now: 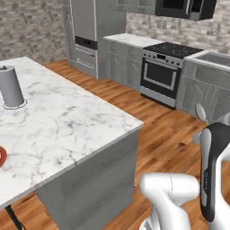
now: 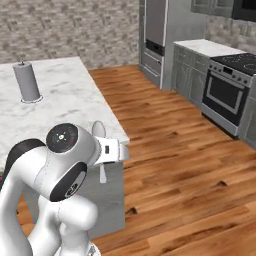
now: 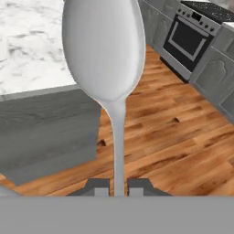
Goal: Take the fork and place it on the left side of the plate. Then take the spoon and place it on the right side of the plate. Make sure they're directly next to the plate.
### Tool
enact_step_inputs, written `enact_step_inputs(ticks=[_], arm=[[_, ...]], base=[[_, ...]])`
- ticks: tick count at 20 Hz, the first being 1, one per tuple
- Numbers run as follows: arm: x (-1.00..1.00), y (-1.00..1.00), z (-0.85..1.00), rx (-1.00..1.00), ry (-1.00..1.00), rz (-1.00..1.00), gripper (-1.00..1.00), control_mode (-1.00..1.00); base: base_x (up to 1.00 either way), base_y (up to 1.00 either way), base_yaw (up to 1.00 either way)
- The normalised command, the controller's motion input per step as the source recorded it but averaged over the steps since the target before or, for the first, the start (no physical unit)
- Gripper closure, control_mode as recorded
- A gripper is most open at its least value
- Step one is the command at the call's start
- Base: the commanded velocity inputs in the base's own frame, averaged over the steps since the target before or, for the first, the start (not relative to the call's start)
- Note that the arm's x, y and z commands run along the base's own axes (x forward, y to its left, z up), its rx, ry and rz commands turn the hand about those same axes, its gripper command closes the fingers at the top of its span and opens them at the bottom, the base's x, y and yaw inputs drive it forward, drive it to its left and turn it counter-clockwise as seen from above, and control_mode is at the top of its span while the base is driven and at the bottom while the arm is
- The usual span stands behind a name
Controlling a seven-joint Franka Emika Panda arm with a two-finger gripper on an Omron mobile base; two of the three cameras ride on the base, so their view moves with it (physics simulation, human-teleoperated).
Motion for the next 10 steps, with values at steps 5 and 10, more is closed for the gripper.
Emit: enact_step_inputs(ticks=[5,10], arm=[[0.0,0.0,0.0,0.0,0.0,0.0,1.0,1.0],[0.0,0.0,0.0,0.0,0.0,0.0,1.0,1.0]], base=[[-0.91,0.99,0.23],[-0.68,1.0,0.14]])
